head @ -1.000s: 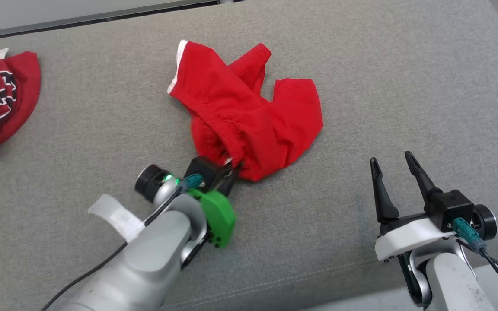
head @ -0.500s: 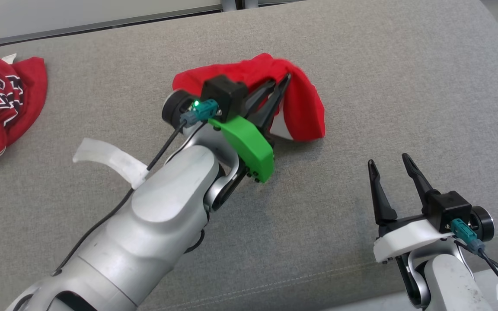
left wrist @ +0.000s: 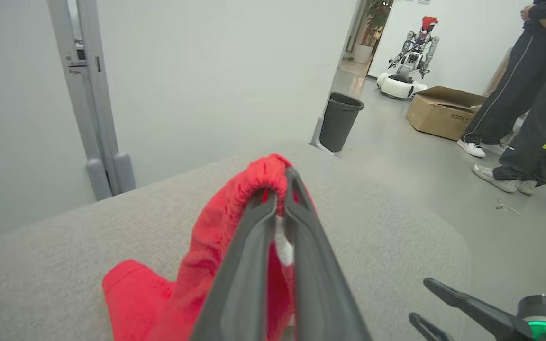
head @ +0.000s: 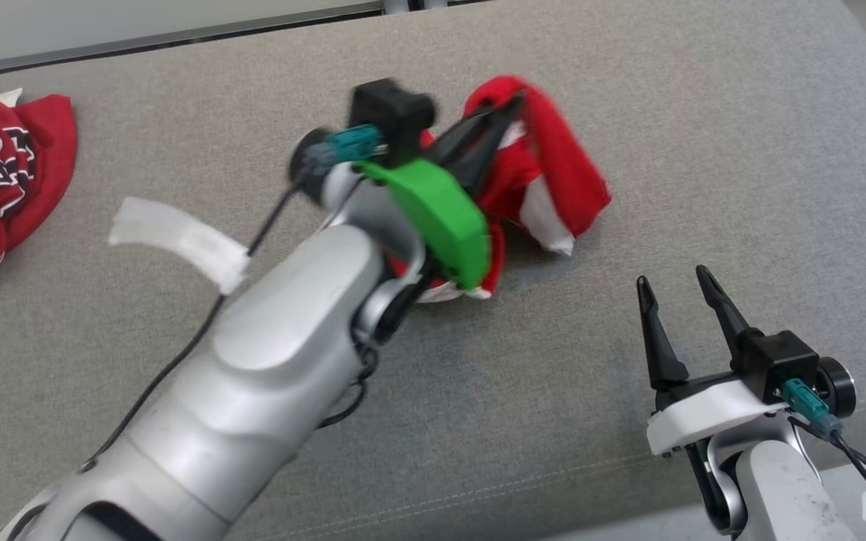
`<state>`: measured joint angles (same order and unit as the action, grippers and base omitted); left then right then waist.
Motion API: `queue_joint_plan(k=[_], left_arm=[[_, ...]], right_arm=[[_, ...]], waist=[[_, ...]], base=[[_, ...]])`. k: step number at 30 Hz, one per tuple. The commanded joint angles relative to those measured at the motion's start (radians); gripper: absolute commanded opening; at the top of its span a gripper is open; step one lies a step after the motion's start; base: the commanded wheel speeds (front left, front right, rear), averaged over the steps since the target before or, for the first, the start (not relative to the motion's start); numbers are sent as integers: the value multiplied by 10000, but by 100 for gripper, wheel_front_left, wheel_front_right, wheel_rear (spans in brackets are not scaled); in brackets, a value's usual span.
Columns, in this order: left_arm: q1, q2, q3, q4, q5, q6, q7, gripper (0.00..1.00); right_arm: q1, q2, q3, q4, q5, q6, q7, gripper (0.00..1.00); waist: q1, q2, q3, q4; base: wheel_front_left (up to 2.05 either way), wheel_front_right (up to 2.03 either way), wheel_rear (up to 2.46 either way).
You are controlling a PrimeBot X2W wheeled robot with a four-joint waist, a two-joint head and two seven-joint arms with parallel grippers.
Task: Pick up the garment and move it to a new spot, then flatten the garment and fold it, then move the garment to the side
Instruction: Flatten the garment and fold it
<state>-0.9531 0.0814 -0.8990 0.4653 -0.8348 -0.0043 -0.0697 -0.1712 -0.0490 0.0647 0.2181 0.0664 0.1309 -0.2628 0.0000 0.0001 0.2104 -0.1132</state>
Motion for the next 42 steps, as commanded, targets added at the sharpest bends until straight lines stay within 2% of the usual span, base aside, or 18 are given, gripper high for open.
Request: queue_joint_plan(k=[1,7,12,20,24,25,26,27,35,42], left_arm=[[359,346,180,303,-236,40,51,0],[1063,1071,741,1575,-905,5,26,0],[1233,1425,1068,2360,-1234,-42,17,0],[1356,2163,1242,3850,-1475,-351,251,0],[1317,2265,1309,4471,-1537,-578,87,0],[1343,2204,1330,4549,-1556,-609,-36,27],[1392,2126,1348,4631,-1569,-643,-168,68],[1438,2049,1352,4700,-1559,-661,-321,100],[1771,1517,1324,4931,-1304,-554,-1573,100],[2735,1280,1677,3876,-1017,-232,-1960,100]], right_arm=[[-82,-26,-52,-38,66,-3,-41,100],[-53,-28,-258,-98,-75,-3,-41,100],[-179,-28,-250,-96,-184,-3,-41,100],[-352,-28,-124,-126,-383,-3,-41,100],[-519,-28,-11,-11,-565,-3,-41,100],[-578,-26,18,21,-591,-3,-41,100],[-645,-28,37,56,-623,-3,-41,100],[-698,-28,51,101,-658,-3,-41,100],[-1294,-345,237,734,-649,-3,9,100],[-2073,-1232,1232,2047,-88,-3,630,100]], waist=[[0,-1,84,67],[0,-1,276,357],[0,-1,372,556],[0,-1,528,717],[0,-1,583,750],[0,-1,584,764],[0,-1,584,787],[0,-1,583,815],[0,-1,494,1272],[0,-1,399,2051]], base=[[0,0,0],[0,0,0],[0,0,0],[0,0,0],[0,0,0],[0,0,0],[0,0,0],[0,0,0],[0,0,0],[0,0,0]])
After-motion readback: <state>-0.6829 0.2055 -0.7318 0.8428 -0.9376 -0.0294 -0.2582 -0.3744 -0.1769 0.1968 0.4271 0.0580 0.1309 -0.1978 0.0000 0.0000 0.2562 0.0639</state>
